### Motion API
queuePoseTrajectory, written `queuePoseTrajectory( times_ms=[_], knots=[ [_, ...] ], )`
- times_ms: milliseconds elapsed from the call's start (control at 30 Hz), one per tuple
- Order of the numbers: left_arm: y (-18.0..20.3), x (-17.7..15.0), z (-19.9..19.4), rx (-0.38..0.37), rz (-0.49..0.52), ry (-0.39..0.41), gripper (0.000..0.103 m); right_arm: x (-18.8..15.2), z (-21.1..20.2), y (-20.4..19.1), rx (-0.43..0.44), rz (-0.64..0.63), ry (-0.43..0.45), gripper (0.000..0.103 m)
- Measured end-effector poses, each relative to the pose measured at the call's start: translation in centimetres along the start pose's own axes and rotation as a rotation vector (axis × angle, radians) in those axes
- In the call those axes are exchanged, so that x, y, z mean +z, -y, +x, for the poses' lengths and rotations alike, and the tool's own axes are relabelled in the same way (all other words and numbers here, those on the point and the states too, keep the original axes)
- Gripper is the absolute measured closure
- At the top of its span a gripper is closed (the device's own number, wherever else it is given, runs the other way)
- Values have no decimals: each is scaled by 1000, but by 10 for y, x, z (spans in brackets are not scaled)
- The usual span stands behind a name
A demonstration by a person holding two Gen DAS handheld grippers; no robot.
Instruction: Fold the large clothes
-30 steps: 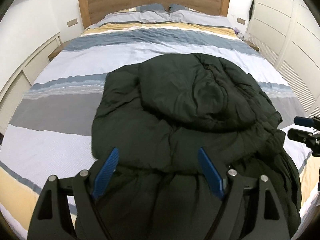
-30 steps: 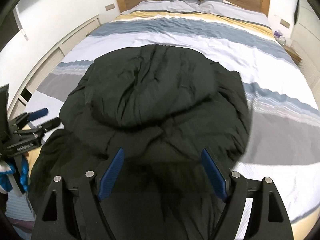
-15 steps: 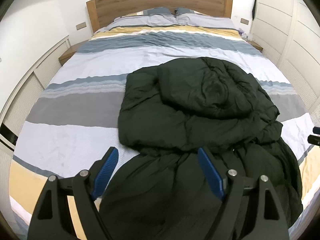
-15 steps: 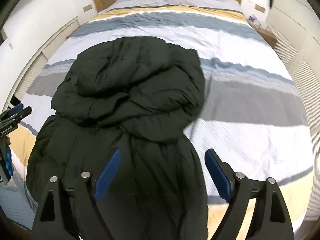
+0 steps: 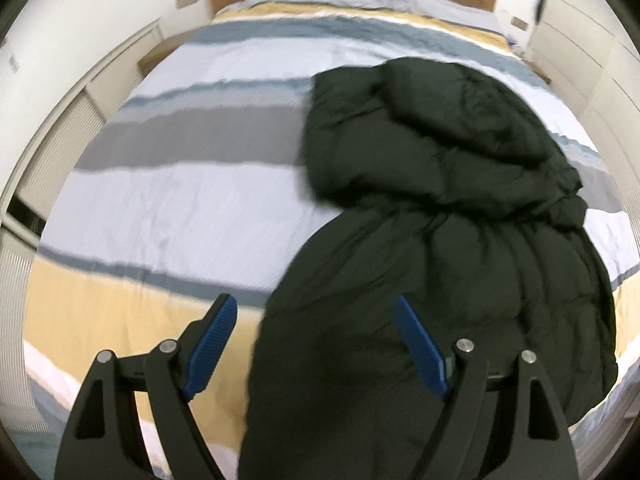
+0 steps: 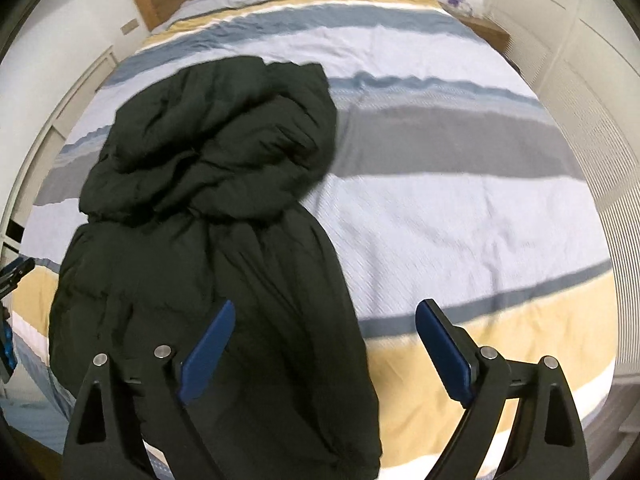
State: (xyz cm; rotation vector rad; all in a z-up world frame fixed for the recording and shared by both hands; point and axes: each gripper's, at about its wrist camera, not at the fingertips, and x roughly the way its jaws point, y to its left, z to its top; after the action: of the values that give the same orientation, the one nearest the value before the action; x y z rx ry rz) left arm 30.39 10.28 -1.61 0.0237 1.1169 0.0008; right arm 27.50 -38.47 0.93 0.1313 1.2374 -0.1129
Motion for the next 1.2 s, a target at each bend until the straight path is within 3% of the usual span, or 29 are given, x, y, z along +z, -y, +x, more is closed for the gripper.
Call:
queuePoseTrajectory(
  times_ms=[267,367,600,800,1133,1200],
  knots=[
    [-68,-37,8,42,-121,-75,21,-29,14,21,-30,41,-67,11],
    [-77,-49,13,39,-121,-104,21,-36,17,27,-34,51,-88,11],
    [-77,-87,35,-112,-165,-215,21,-64,33,31,-17,53,-166,10],
    [-82,-115,52,-166,-233,-272,21,-84,44,28,-12,50,-214,10],
    [-95,-147,80,-349,-439,-342,21,-105,59,31,31,66,-262,9],
    [-97,-153,86,-378,-473,-361,17,-110,64,33,57,75,-279,9]
  ],
)
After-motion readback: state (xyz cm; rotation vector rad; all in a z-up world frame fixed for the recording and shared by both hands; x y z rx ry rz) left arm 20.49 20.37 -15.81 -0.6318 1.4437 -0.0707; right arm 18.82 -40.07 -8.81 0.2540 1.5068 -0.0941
